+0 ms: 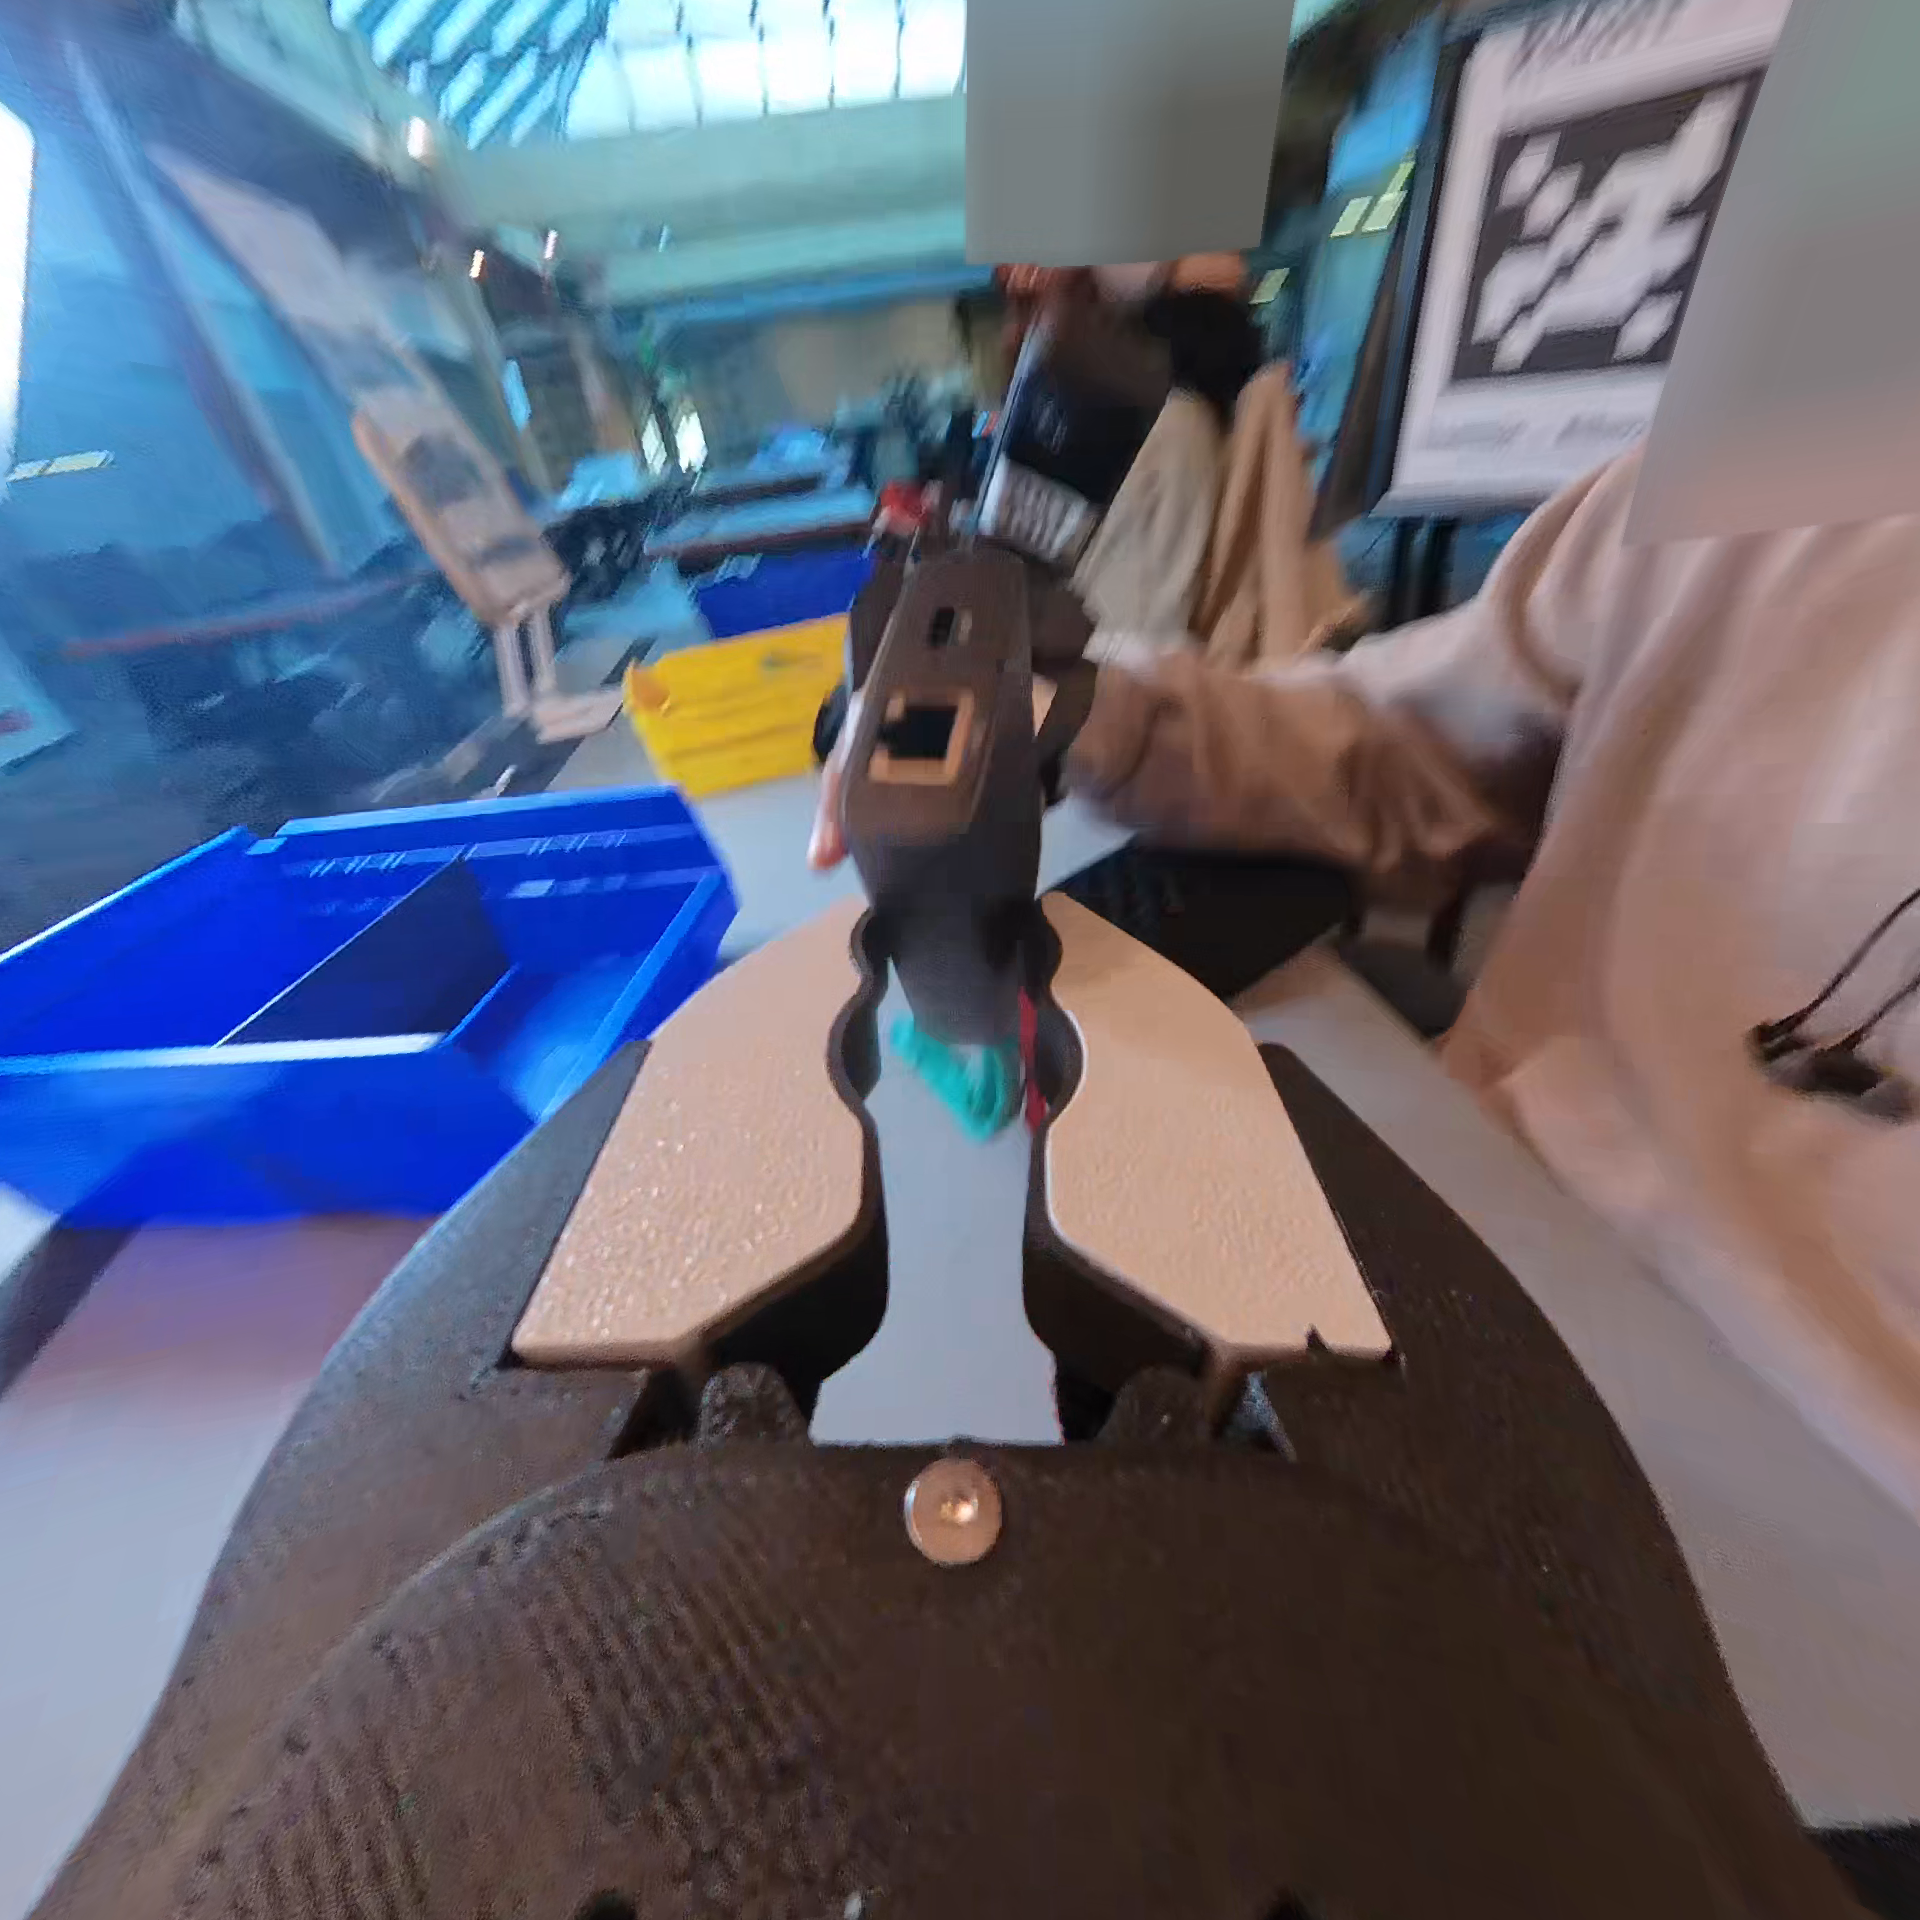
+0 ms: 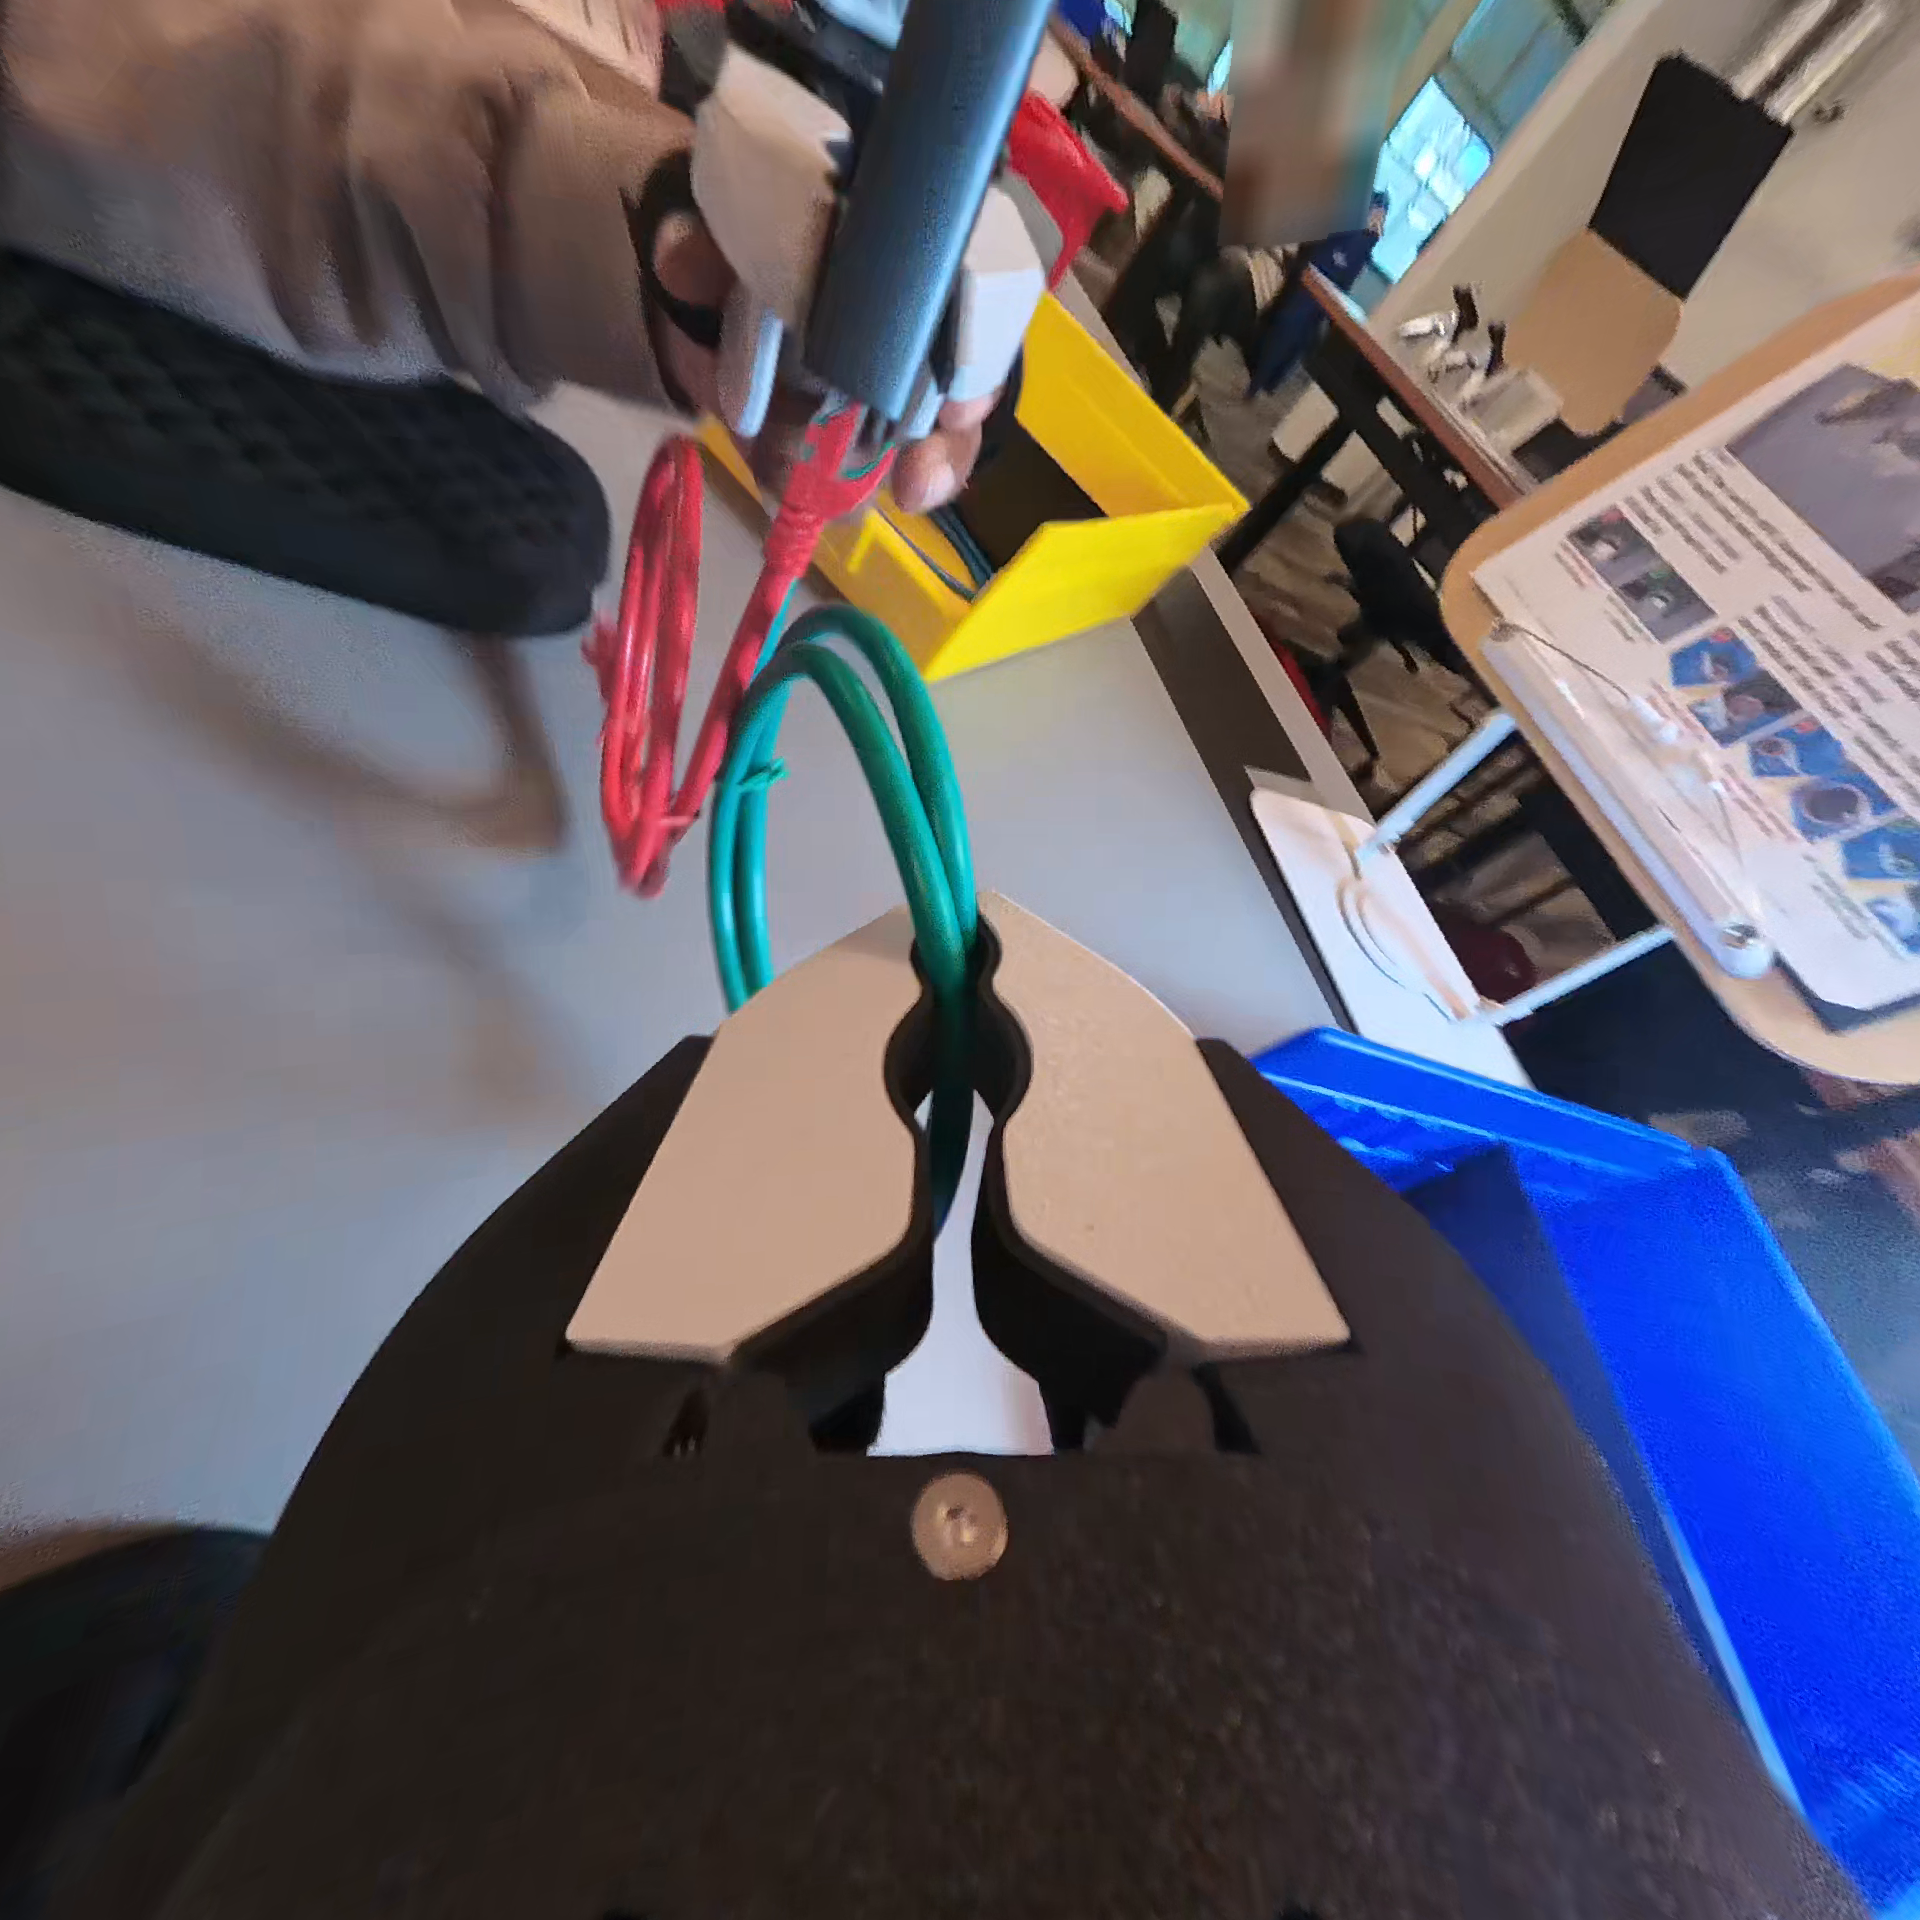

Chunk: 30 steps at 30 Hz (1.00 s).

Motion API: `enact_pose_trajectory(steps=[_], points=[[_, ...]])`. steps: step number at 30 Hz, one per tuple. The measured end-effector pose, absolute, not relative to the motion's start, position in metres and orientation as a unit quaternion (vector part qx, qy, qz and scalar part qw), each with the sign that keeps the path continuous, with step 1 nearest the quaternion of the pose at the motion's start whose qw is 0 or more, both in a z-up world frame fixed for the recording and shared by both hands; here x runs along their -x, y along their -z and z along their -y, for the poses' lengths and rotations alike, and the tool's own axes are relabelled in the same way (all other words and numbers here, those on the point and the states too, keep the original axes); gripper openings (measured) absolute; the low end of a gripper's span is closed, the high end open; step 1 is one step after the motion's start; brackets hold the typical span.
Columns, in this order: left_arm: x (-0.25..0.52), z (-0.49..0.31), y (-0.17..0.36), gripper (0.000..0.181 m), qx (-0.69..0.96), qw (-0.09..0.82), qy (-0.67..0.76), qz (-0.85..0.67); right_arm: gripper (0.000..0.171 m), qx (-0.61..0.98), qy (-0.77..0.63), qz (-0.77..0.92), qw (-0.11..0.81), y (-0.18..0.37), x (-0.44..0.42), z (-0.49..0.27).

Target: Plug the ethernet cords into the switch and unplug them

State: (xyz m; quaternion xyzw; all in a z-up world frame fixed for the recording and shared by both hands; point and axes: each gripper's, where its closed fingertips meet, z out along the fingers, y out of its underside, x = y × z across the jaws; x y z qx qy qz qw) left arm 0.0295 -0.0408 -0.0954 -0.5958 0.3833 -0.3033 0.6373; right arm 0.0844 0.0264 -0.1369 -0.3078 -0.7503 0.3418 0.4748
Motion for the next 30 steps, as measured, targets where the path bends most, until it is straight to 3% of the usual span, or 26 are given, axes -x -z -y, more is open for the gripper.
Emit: enact_pose_trajectory(steps=[10, 15, 18, 21, 24, 27, 30], points=[[-0.016, 0.040, 0.105, 0.049, 0.662, 0.563, 0.002, -0.495, 0.002, 0.227, -0.130, 0.828, 0.495, 0.096, -0.075, -0.032], [-0.017, 0.043, 0.106, 0.034, 0.655, 0.525, -0.073, -0.538, 0.003, 0.193, -0.057, 0.832, 0.517, 0.072, -0.068, -0.035], [-0.007, 0.035, 0.098, 0.025, 0.636, 0.555, -0.153, -0.513, 0.008, 0.229, -0.100, 0.807, 0.535, 0.057, -0.069, -0.040], [0.007, 0.029, 0.098, 0.022, 0.623, 0.587, -0.196, -0.479, 0.034, 0.315, -0.254, 0.779, 0.480, 0.050, -0.081, -0.034], [0.023, 0.023, 0.109, 0.022, 0.636, 0.597, -0.204, -0.444, 0.036, 0.312, -0.395, 0.677, 0.537, 0.005, -0.099, -0.013], [0.034, 0.015, 0.116, 0.022, 0.640, 0.603, -0.203, -0.431, 0.027, 0.284, -0.385, 0.689, 0.544, 0.022, -0.105, 0.022], [0.028, 0.010, 0.112, 0.022, 0.623, 0.618, -0.186, -0.441, 0.033, 0.279, -0.280, 0.744, 0.539, 0.083, -0.074, 0.032]])
